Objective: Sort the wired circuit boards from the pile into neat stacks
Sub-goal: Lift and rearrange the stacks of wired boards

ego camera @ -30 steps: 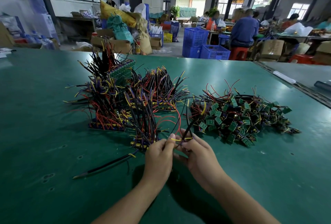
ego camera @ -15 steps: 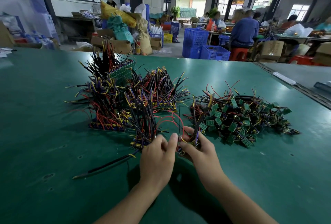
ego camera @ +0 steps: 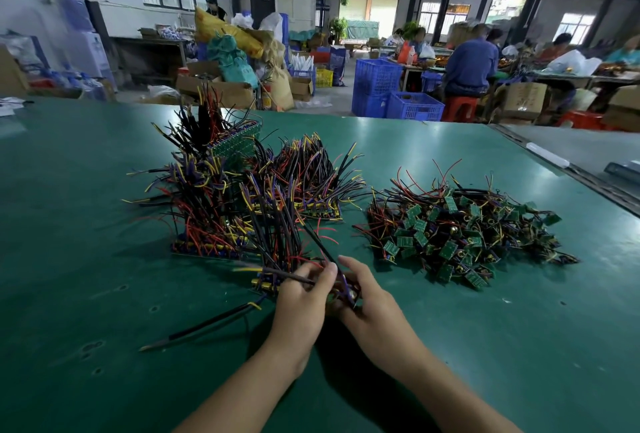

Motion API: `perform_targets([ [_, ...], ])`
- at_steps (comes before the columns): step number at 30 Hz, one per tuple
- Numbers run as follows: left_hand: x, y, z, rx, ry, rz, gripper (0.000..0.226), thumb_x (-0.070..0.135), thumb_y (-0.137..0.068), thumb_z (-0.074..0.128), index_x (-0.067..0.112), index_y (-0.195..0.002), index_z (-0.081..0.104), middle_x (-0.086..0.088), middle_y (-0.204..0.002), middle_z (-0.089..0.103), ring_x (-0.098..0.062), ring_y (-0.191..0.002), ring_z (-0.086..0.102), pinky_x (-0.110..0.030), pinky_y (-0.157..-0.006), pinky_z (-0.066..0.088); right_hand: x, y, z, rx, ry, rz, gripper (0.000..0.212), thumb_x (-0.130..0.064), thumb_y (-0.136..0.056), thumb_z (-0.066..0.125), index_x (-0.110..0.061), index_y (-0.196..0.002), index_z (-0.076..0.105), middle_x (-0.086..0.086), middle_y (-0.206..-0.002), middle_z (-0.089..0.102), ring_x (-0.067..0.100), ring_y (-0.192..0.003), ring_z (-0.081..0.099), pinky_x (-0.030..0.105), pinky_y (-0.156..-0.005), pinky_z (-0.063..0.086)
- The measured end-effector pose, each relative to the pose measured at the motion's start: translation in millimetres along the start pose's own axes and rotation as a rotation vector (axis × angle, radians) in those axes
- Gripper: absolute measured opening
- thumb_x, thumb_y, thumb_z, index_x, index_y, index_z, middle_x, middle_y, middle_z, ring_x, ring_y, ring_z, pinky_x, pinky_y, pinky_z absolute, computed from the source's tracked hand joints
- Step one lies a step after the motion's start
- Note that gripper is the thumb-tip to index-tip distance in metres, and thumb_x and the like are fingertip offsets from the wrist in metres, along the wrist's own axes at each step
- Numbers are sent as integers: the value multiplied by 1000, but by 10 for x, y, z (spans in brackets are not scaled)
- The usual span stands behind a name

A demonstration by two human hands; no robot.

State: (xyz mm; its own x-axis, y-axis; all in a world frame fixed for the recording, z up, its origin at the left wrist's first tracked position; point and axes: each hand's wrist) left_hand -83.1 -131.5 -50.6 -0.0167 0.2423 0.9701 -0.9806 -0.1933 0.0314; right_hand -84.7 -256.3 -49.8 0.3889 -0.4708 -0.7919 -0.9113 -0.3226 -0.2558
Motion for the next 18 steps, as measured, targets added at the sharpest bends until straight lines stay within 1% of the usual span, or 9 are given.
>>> perform_targets([
  [2,14,2,-1,29,28,-26,17,23,-94,57,10,-88,65,-12,-83,71,-18,-74,67,-30,-64,54,-3,-2,-10,0,-31,-21,56,-5,-88,65,-32,-134,47,-24,-119,62,-11,-108,56,5,-91,38],
  [3,22,-1,-4,42,38,-31,22,27,-95,55,7,-90,63,-16,-85,70,-22,-77,66,-34,-68,54,-2,-6,-20,-3,-40,-28,55,-5,-88,66,-29,-135,49,-24,-121,61,-12,-110,55,6,-93,38],
  [6,69,24,1,51,72,-37,40,39,-90,51,1,-100,60,-28,-102,66,-38,-98,65,-52,-93,49,6,-15,-58,-40,-73,-37,59,-4,-88,67,-24,-140,48,-15,-131,60,-4,-121,53,17,-105,38],
  [8,99,36,-8,25,113,-39,52,44,-82,53,0,-109,59,-26,-110,66,-40,-106,63,-53,-96,48,-2,-16,-90,-69,-105,-35,60,-2,-88,67,-23,-140,47,-8,-136,57,1,-126,51,25,-111,37],
  [10,111,25,-43,-21,138,-48,52,43,-76,58,3,-110,59,-20,-108,68,-33,-97,65,-42,-77,54,-11,-20,-126,-87,-130,-60,61,-1,-86,69,-27,-137,48,-6,-137,54,2,-127,50,25,-112,36],
  [12,125,34,-73,-102,128,-64,47,40,-72,66,7,-106,61,-10,-94,71,-22,-82,68,-29,-55,53,-16,-15,-165,-104,-108,-101,65,-3,-82,74,-35,-132,49,-8,-136,53,-2,-126,49,22,-110,36],
  [13,126,41,-77,-132,124,-84,45,36,-72,69,6,-105,61,-8,-87,71,-18,-75,67,-26,-51,51,-18,-9,-179,-112,-93,-107,65,-8,-80,77,-38,-130,49,-9,-134,53,-3,-124,49,22,-108,38],
  [16,107,57,-55,-189,129,-141,29,19,-85,66,0,-104,57,-7,-76,68,-16,-67,67,-26,-53,53,-39,38,-191,-153,-57,-61,58,-35,-79,78,-45,-127,47,-15,-122,57,-2,-111,56,25,-98,47],
  [18,93,63,-49,-201,139,-154,20,9,-90,62,-1,-106,54,-8,-76,65,-17,-70,67,-30,-56,56,-51,59,-168,-216,-83,-17,56,-41,-82,71,-41,-130,44,-15,-112,62,-1,-95,62,30,-88,53],
])
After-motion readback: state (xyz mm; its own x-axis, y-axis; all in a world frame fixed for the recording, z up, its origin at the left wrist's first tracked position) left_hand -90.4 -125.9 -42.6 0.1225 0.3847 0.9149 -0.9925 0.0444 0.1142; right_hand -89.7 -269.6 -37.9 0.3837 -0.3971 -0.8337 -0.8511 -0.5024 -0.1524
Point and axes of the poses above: each hand's wrist, its own y-axis away from the middle knuckle, its own z-axis out of the palm, x = y × z
